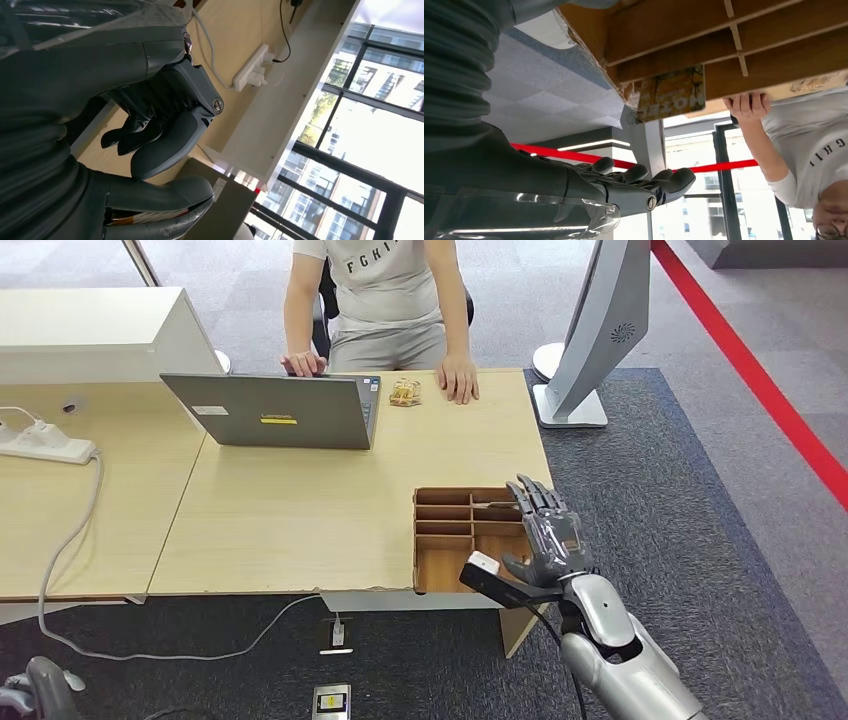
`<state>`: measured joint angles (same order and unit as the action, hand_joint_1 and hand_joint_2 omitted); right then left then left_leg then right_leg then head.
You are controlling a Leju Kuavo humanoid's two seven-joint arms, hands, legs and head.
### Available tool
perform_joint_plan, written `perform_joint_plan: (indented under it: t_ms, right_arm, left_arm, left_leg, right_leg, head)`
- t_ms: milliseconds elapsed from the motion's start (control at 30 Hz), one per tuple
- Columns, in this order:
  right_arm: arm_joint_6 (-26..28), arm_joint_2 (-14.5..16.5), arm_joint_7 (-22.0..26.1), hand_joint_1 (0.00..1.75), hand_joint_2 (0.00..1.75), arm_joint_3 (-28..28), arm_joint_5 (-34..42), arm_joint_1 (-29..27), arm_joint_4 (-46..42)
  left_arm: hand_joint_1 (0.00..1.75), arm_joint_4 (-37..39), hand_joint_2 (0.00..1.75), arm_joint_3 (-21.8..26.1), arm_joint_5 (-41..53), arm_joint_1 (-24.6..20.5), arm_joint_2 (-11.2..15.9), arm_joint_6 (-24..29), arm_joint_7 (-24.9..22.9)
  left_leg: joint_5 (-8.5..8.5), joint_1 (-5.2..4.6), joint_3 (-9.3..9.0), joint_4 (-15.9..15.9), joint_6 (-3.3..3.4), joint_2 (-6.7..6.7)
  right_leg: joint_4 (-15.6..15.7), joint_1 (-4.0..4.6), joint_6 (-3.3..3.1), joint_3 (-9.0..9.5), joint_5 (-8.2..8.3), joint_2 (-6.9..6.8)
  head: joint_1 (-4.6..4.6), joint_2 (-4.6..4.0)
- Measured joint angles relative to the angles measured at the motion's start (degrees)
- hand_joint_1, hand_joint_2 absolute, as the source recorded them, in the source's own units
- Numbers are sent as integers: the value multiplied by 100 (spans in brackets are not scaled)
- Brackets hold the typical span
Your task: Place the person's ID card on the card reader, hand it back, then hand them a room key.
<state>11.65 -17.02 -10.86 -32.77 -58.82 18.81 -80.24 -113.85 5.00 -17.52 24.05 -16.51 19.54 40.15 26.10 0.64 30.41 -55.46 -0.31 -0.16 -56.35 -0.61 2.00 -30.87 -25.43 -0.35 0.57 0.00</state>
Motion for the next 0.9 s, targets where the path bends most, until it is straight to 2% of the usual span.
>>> perform_joint_plan:
  t_ms: [667,700,733,833,900]
  right_arm:
    - [-256,434,47,3,175,-5,-341,313,-61]
    - [-255,445,41,10,175,-3,-352,321,-45]
    - [-250,453,31,25,175,2,-363,330,-23]
    - [-217,464,-17,83,175,40,-384,357,77]
    - [-167,467,-50,99,175,93,-386,389,186]
  left_arm:
    - [175,13,175,-139,-29,-9,103,77,0]
    - [175,13,175,-143,-29,-9,105,89,-1]
    - [175,13,175,-147,-29,-9,109,107,-1]
    - [175,13,175,-183,-28,-9,125,175,0]
    - [175,13,175,-227,-30,-10,142,222,-1]
  left_leg:
    - [-1,0,-1,0,0,1]
    - [-1,0,-1,0,0,1]
    - [-1,0,-1,0,0,1]
    - [-1,0,-1,0,0,0]
    - [-1,0,-1,0,0,0]
  right_leg:
    - [0,0,0,1,0,0]
    - [0,0,0,1,0,0]
    - [0,0,0,1,0,0]
    - [0,0,0,1,0,0]
    - [0,0,0,1,0,0]
  head:
    - [1,0]
    - [1,0]
    - [0,0]
    - [0,0]
    - [1,0]
